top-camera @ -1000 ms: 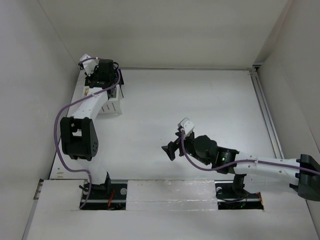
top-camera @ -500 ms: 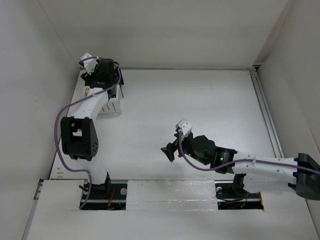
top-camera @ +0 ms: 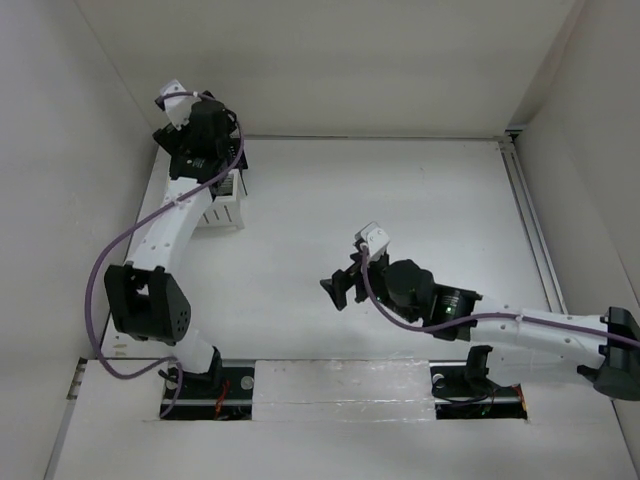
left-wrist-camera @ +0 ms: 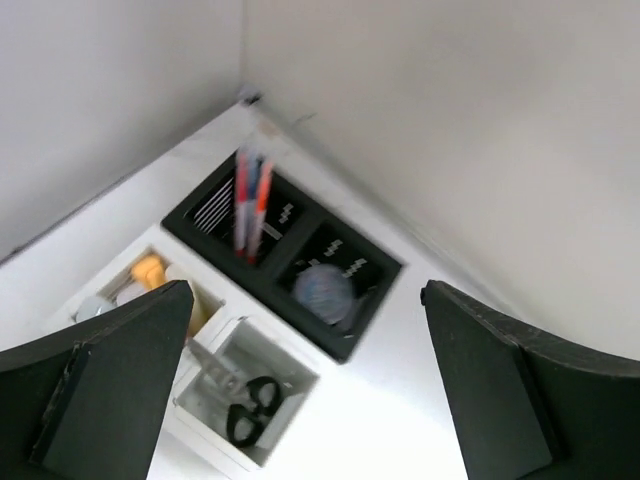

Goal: Sort the stationery into containers
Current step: Place the stationery into the container

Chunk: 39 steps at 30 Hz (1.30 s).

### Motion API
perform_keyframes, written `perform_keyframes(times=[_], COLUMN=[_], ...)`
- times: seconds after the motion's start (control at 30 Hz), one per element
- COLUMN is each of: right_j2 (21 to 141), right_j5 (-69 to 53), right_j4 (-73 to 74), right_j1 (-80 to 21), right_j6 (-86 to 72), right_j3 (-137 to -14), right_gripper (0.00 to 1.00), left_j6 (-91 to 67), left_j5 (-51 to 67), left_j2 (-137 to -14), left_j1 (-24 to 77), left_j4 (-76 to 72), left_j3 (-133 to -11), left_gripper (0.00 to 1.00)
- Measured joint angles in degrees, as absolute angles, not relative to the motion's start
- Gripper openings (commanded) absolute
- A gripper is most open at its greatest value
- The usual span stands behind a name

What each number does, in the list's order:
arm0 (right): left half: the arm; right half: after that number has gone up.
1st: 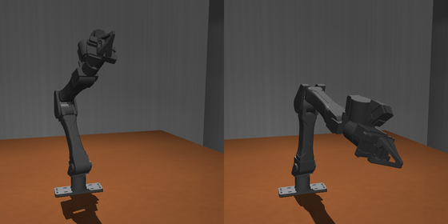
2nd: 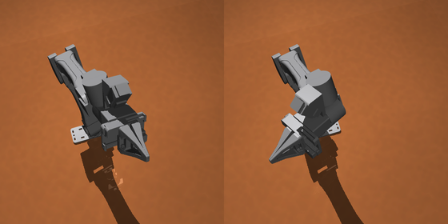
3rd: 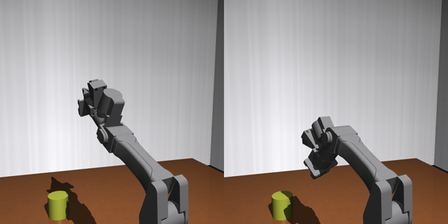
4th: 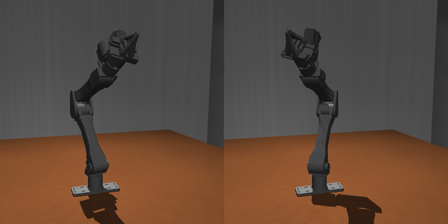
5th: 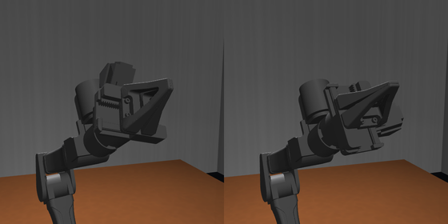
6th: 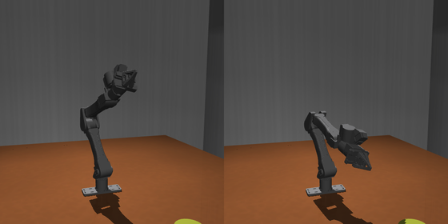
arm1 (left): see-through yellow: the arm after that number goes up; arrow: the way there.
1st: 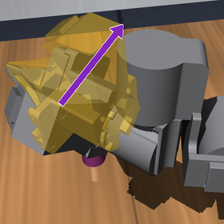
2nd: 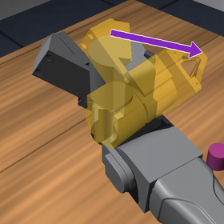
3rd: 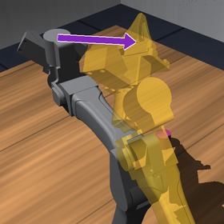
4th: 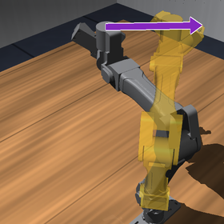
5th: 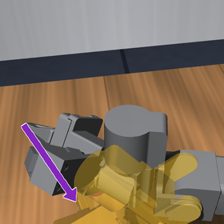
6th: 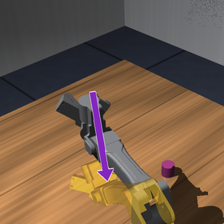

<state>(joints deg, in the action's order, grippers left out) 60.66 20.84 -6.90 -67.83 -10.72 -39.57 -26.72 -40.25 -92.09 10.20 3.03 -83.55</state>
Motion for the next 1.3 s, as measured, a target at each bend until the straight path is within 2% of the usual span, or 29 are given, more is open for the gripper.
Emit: perform_keyframes(times=[0.17,0.37,0.6,0.77,1.03,1.3], right_j2=[57.95,53.39,46.44,40.32,33.06,31.92], right_j5=[28.08,36.86,42.96,45.01,47.99,48.62], right_j4=[3.11,18.26,33.56,40.75,45.25,47.42], right_j1=[-67.83,-67.83,-67.83,-67.83,-67.83,-67.83], right_j6=[-12.88,-15.88,-19.7,-21.65,-22.72,-24.27], right_j3=[-49.47,-62.57,-69.65,-70.7,-70.67,-70.3], right_gripper=[1.0,1.0,1.0,1.0,1.0,1.0], left_j6=[-26.41,-25.56,-24.88,-25.43,-27.49,-28.45], left_j5=[-35.83,-31.09,-23.97,-19.75,-15.16,-14.79], left_j2=[-84.07,-64.51,-36.8,-24.32,-13.69,-14.46], left_j1=[10.94,11.18,11.16,11.16,11.16,11.16], left_j4=[11.11,18.31,22.2,26.15,29.36,29.41], left_j3=[-91.0,-89.17,-73.67,-63.0,-52.82,-51.59], left_gripper=[1.0,1.0,1.0,1.0,1.0,1.0])
